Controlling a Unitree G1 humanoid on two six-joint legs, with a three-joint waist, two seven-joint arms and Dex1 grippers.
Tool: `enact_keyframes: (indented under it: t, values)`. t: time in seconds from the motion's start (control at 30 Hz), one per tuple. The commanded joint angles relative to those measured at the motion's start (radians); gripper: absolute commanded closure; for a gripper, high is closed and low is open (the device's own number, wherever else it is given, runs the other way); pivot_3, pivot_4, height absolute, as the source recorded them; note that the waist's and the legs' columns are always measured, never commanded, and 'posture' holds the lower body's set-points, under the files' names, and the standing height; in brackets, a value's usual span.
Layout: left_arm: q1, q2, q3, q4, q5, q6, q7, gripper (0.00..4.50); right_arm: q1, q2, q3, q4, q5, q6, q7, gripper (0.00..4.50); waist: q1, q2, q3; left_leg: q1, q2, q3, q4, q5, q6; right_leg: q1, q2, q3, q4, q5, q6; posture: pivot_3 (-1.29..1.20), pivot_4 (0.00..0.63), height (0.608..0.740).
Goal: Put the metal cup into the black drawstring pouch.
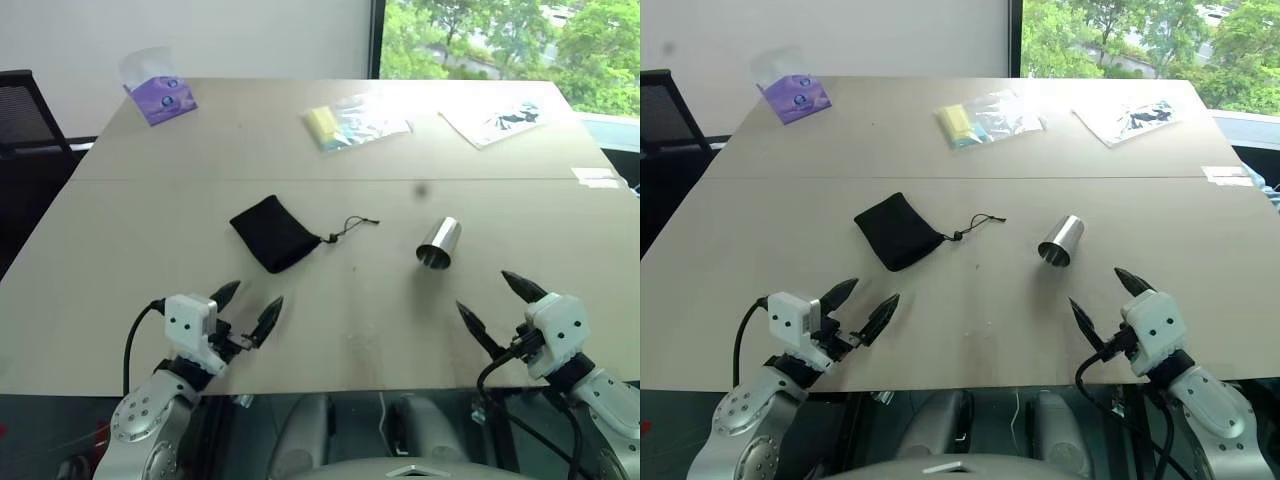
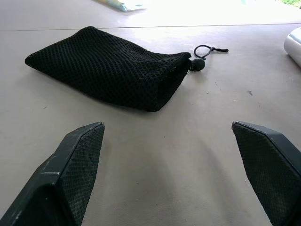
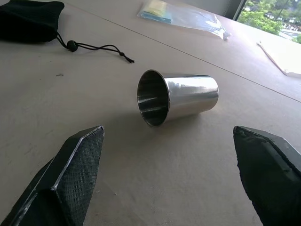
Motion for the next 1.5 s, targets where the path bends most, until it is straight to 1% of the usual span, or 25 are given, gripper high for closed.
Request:
enact_keyframes:
  t: [0.03, 0.13, 0.23, 0.33, 0.4, 0.47, 0.53, 0.6, 0.73, 0.83, 0.9, 1.0, 1.1, 1.2, 1.5]
  values:
    - [-0.017, 0.030, 0.000, -0.070, -0.032, 0.025, -0.011, 0.00, -0.027, -0.002, -0.007, -0.040, 0.034, -0.007, 0.005, 0.06, 0.000, 0.000, 0.000, 0.000, 0.000, 0.000, 0.000, 0.000, 0.000, 0.000, 0.000, 0.000, 0.000, 0.000, 0.000, 0.00, 0.150, 0.740]
    - [-0.058, 0.094, 0.020, -0.083, -0.059, 0.057, -0.054, 0.00, -0.108, -0.016, 0.023, -0.078, 0.082, 0.021, 0.030, 0.06, -0.001, 0.001, 0.000, 0.000, 0.000, 0.000, 0.000, 0.000, 0.000, 0.000, 0.000, 0.000, 0.000, 0.000, 0.000, 0.00, 0.150, 0.740]
    - [-0.092, 0.126, 0.021, -0.102, -0.075, 0.109, -0.039, 0.00, -0.147, -0.063, 0.015, -0.092, 0.148, 0.061, 0.086, 0.06, -0.001, 0.001, 0.000, 0.000, 0.000, 0.000, 0.000, 0.000, 0.000, 0.000, 0.001, 0.000, 0.000, 0.000, 0.000, 0.00, 0.150, 0.740]
    - [-0.128, 0.164, 0.006, -0.113, -0.048, 0.134, -0.029, 0.00, -0.189, -0.113, 0.014, -0.112, 0.208, 0.092, 0.128, 0.06, -0.001, 0.001, 0.000, 0.000, 0.000, 0.000, 0.000, 0.000, 0.000, 0.000, 0.001, 0.000, 0.000, 0.000, 0.000, 0.00, 0.150, 0.740]
    - [-0.155, 0.194, -0.020, -0.126, -0.003, 0.166, -0.008, 0.00, -0.198, -0.164, 0.026, -0.127, 0.234, 0.099, 0.186, 0.06, 0.000, 0.001, 0.000, 0.000, 0.000, 0.000, 0.000, 0.000, 0.000, 0.000, 0.001, 0.000, 0.000, 0.000, 0.000, 0.00, 0.150, 0.740]
    - [-0.196, 0.236, -0.052, -0.145, 0.074, 0.227, 0.039, 0.00, -0.199, -0.202, 0.039, -0.142, 0.252, 0.103, 0.224, 0.06, 0.001, 0.001, 0.000, 0.000, 0.000, 0.000, 0.000, 0.000, 0.000, 0.000, 0.001, 0.000, 0.000, 0.000, 0.000, 0.00, 0.150, 0.740]
    - [-0.252, 0.257, -0.076, -0.158, 0.088, 0.298, 0.067, 0.00, -0.200, -0.223, 0.051, -0.156, 0.267, 0.110, 0.244, 0.06, 0.003, 0.000, 0.000, 0.000, 0.000, 0.000, 0.000, 0.000, 0.000, 0.000, 0.001, 0.000, 0.000, 0.000, 0.000, 0.00, 0.150, 0.740]
    - [-0.311, 0.305, -0.135, -0.182, 0.150, 0.369, 0.084, 0.00, -0.199, -0.228, 0.059, -0.166, 0.280, 0.111, 0.247, 0.06, 0.002, 0.000, 0.000, 0.000, 0.000, 0.000, 0.000, 0.000, 0.000, 0.000, 0.002, -0.001, 0.000, 0.000, 0.000, 0.00, 0.150, 0.740]
    - [-0.416, 0.402, -0.276, -0.223, 0.344, 0.462, 0.142, 0.00, -0.189, -0.231, 0.070, -0.170, 0.281, 0.094, 0.258, 0.06, 0.000, 0.000, 0.001, 0.000, -0.001, 0.000, 0.000, 0.000, 0.000, 0.000, 0.003, -0.001, 0.001, 0.000, 0.001, 0.00, 0.150, 0.740]
    - [-0.477, 0.435, -0.352, -0.218, 0.415, 0.515, 0.137, 0.00, -0.195, -0.225, 0.078, -0.165, 0.271, 0.086, 0.252, 0.06, -0.003, 0.000, 0.001, 0.000, -0.001, 0.000, -0.001, 0.000, 0.000, -0.001, 0.003, 0.000, 0.001, 0.000, 0.001, 0.00, 0.150, 0.740]
    - [-0.519, 0.461, -0.406, -0.203, 0.463, 0.501, 0.112, 0.00, -0.201, -0.218, 0.078, -0.156, 0.266, 0.078, 0.246, 0.06, -0.002, 0.000, 0.001, 0.000, -0.001, 0.000, -0.001, 0.000, 0.000, -0.001, 0.003, 0.000, 0.001, 0.000, 0.001, 0.00, 0.150, 0.740]
    - [-0.563, 0.450, -0.436, -0.181, 0.499, 0.539, 0.110, 0.00, -0.197, -0.215, 0.078, -0.136, 0.247, 0.058, 0.248, 0.06, -0.001, 0.000, 0.001, -0.001, -0.001, 0.000, -0.001, 0.000, 0.000, -0.001, 0.002, 0.000, 0.001, 0.000, 0.001, 0.00, 0.150, 0.740]
    - [-0.588, 0.460, -0.449, -0.165, 0.542, 0.547, 0.106, 0.00, -0.184, -0.209, 0.079, -0.128, 0.235, 0.041, 0.249, 0.06, -0.001, 0.000, 0.001, -0.001, -0.001, 0.000, -0.001, 0.000, 0.000, -0.001, 0.002, 0.000, 0.001, 0.000, 0.001, 0.00, 0.150, 0.740]
    - [-0.606, 0.466, -0.478, -0.159, 0.612, 0.571, 0.120, 0.00, -0.183, -0.206, 0.081, -0.128, 0.231, 0.039, 0.246, 0.06, -0.002, 0.000, 0.001, -0.001, -0.001, 0.000, -0.001, 0.000, 0.000, -0.001, 0.002, 0.000, 0.001, 0.000, 0.001, 0.00, 0.150, 0.740]
    - [-0.574, 0.466, -0.541, -0.191, 0.816, 0.638, 0.153, 0.00, -0.196, -0.211, 0.075, -0.124, 0.240, 0.053, 0.246, 0.06, -0.001, 0.000, 0.001, -0.001, -0.001, 0.000, -0.001, 0.000, 0.000, -0.001, 0.002, 0.000, 0.001, 0.000, 0.001, 0.00, 0.150, 0.740]
